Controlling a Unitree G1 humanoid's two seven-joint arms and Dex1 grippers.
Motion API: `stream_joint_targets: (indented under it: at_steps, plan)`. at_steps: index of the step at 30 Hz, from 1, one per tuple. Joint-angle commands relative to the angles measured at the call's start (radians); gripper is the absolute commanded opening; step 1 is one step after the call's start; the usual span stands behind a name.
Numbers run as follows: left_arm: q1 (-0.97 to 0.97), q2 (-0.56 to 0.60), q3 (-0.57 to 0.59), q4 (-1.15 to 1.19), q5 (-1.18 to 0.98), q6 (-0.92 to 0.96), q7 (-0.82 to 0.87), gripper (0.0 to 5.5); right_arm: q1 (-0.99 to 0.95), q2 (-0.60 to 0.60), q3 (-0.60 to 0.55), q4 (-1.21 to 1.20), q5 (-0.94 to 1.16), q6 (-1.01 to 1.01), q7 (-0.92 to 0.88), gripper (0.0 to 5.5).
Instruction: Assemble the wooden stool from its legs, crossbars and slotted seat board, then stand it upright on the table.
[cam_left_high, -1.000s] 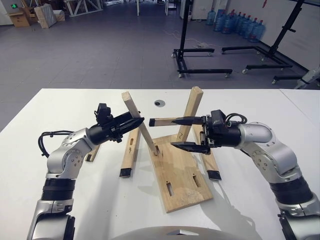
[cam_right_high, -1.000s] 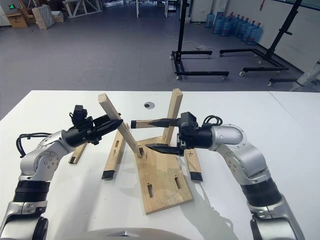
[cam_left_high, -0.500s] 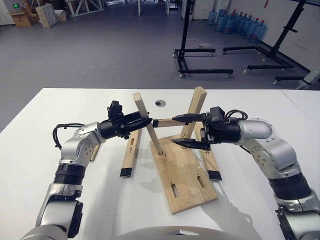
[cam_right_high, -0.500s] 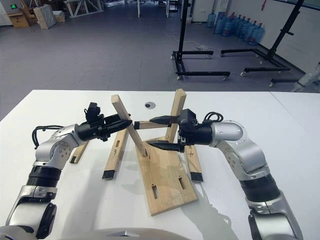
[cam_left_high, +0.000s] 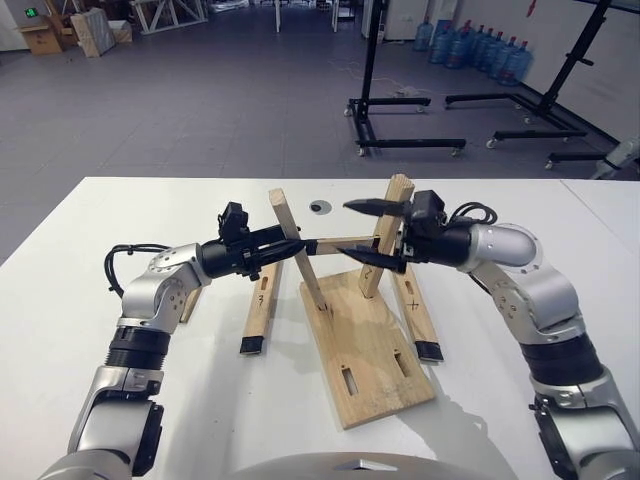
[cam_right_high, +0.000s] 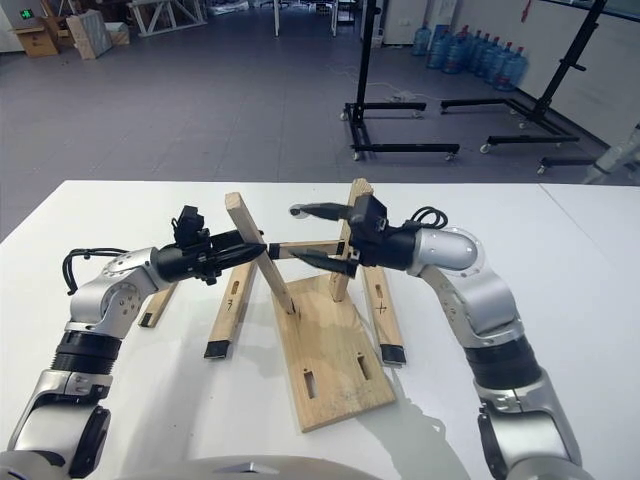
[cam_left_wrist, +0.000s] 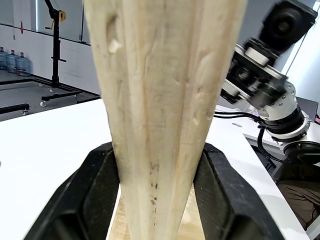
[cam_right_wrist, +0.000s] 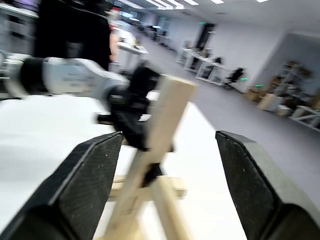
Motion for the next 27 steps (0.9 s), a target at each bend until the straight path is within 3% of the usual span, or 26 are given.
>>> stream_joint_targets:
  at_steps: [1, 13, 19, 27]
  plan:
    - [0.036, 0.045, -0.048, 0.029, 0.068, 0.038, -0.011, 2.02, -0.014, 0.054, 0.032, 0.008, -0.097, -0.05, -0.081, 3.41]
    - [-0.021, 0.077, -0.145, 0.081, 0.109, 0.07, -0.041, 2.01, -0.004, 0.153, 0.184, 0.054, -0.546, -0.155, -0.371, 3.41]
    - [-0.075, 0.074, -0.18, 0.127, 0.137, 0.069, -0.039, 2.01, 0.006, 0.147, 0.231, 0.029, -0.662, -0.107, -0.383, 3.41]
    - [-0.094, 0.066, -0.211, 0.129, 0.149, 0.078, -0.054, 2.01, 0.097, 0.103, 0.349, -0.084, -0.768, 0.182, -0.246, 3.41]
